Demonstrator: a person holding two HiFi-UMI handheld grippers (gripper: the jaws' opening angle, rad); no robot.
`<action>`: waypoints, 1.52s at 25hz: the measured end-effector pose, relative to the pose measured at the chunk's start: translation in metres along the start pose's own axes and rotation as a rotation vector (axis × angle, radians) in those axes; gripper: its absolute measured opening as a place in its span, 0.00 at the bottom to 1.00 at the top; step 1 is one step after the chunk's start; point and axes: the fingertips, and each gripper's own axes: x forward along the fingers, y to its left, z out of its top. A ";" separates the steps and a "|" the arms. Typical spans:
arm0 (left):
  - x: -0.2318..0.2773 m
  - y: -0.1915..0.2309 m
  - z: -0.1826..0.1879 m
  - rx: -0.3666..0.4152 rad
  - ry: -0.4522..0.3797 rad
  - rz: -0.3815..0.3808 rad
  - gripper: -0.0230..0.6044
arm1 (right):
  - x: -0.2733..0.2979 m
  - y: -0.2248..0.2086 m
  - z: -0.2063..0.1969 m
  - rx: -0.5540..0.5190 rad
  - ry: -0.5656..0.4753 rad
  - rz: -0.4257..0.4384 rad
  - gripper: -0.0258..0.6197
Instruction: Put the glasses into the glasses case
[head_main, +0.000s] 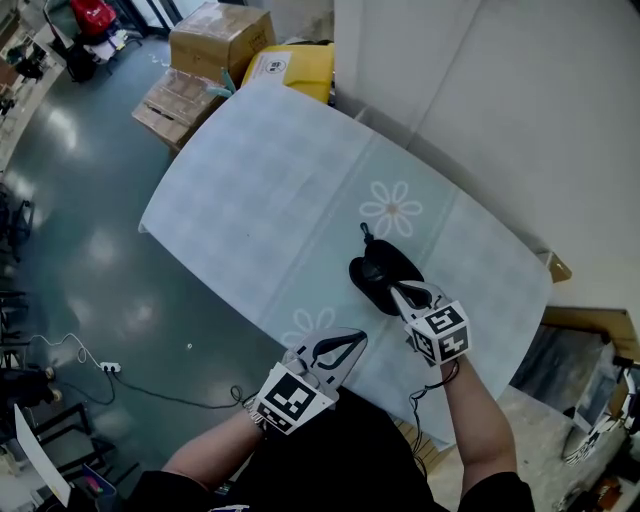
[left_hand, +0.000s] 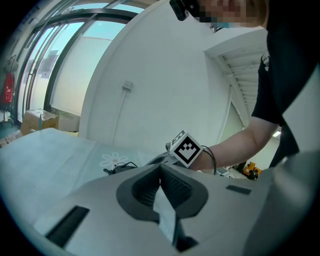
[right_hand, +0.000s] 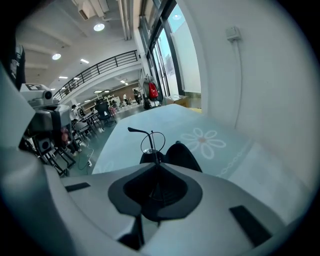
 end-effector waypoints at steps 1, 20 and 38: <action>0.000 0.002 -0.001 -0.005 0.002 -0.001 0.08 | 0.005 -0.001 -0.003 -0.002 0.020 0.000 0.10; 0.002 0.012 -0.008 -0.041 0.013 -0.009 0.08 | 0.037 -0.004 -0.040 -0.010 0.232 0.016 0.10; 0.006 0.011 -0.006 -0.047 0.014 0.024 0.08 | 0.045 -0.003 -0.050 -0.025 0.324 0.061 0.12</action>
